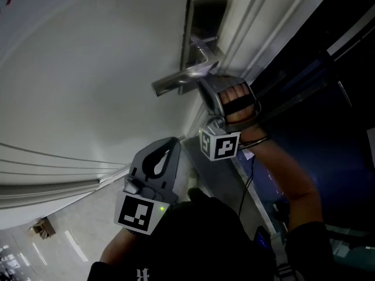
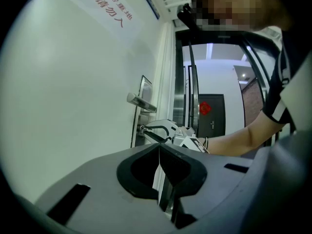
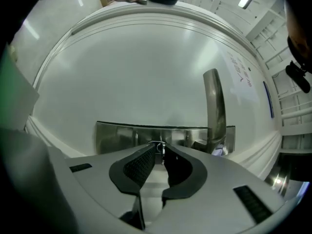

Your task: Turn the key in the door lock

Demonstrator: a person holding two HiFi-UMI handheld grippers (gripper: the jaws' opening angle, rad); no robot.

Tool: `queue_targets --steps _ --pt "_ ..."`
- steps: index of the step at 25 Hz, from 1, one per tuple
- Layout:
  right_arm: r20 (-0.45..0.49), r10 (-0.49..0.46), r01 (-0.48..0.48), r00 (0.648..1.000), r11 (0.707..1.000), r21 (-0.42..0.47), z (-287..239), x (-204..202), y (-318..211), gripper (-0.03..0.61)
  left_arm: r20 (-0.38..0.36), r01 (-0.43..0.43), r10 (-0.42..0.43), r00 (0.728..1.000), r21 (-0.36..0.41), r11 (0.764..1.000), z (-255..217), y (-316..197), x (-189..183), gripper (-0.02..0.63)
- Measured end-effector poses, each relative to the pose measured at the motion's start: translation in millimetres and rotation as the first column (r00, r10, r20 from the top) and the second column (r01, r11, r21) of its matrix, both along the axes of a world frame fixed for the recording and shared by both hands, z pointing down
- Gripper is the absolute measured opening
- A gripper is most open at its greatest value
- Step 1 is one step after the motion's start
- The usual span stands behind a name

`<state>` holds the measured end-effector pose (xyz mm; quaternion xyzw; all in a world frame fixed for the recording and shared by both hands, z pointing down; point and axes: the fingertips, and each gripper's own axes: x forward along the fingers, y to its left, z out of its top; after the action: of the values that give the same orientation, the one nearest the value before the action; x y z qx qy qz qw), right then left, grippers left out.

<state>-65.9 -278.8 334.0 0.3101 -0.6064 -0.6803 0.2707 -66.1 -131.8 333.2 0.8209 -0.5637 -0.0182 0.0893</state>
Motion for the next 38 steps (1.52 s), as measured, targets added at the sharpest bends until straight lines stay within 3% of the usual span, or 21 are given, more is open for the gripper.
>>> queue_targets --steps 2,5,8,10,13,16,20,23,27,31,35,38 --pt "0.006 0.004 -0.004 1.0 1.0 -0.001 -2.4 -1.1 -1.4 0.029 -0.001 0.003 -0.003 1.0 0.0 1.0 0.3 0.0 -1.6 0.008" --pt "0.04 0.0 0.002 0.999 0.998 -0.063 -4.1 -1.7 -1.3 0.023 0.002 0.004 -0.004 1.0 0.001 1.0 1.3 0.3 -2.9 0.008" --pt "0.162 0.011 0.025 0.987 0.976 -0.218 -6.7 -0.5 -1.6 0.021 -0.001 0.0 0.0 1.0 -0.002 1.0 1.8 0.6 -2.3 0.008" --pt "0.284 0.045 0.064 0.958 0.929 -0.365 -9.9 0.3 -3.1 0.021 -0.001 -0.001 0.001 1.0 -0.003 1.0 1.6 0.3 -3.0 0.008" --pt "0.439 0.126 0.149 0.89 0.829 -0.539 -14.5 1.0 -5.8 0.021 0.003 -0.001 0.001 1.0 0.001 1.0 0.4 0.4 -4.1 0.008" --pt "0.544 0.201 0.243 0.814 0.734 -0.634 -17.2 2.6 -7.4 0.02 0.01 -0.004 0.004 1.0 0.003 1.0 -0.4 1.9 -2.6 0.008" --pt "0.656 0.323 0.406 0.682 0.579 -0.707 -19.3 5.5 -10.3 0.021 0.018 -0.009 0.009 1.0 0.004 1.0 -1.4 3.0 -0.4 0.008" --pt "0.699 0.431 0.532 0.571 0.454 -0.715 -17.3 9.9 -14.6 0.021 0.024 -0.013 0.012 1.0 0.006 1.0 -1.2 3.0 1.3 0.008" --pt "0.697 0.586 0.707 0.413 0.276 -0.651 -14.2 14.4 -18.1 0.021 0.027 -0.018 0.018 0.999 0.008 1.0 -2.1 4.2 3.6 0.008" --pt "0.63 0.726 0.854 0.276 0.116 -0.507 -10.9 17.5 -20.7 0.021 0.027 -0.022 0.021 0.999 0.008 1.0 -2.7 4.7 4.6 0.008" --pt "0.526 0.833 0.954 0.173 -0.009 -0.299 -10.1 19.3 -23.7 0.023 0.028 -0.025 0.025 0.999 0.01 1.0 -3.0 5.1 4.8 0.008" --pt "0.441 0.888 0.984 0.129 -0.058 -0.17 -7.5 21.4 -24.0 0.023 0.027 -0.027 0.027 0.999 0.01 1.0 -3.3 5.6 5.0 0.008"
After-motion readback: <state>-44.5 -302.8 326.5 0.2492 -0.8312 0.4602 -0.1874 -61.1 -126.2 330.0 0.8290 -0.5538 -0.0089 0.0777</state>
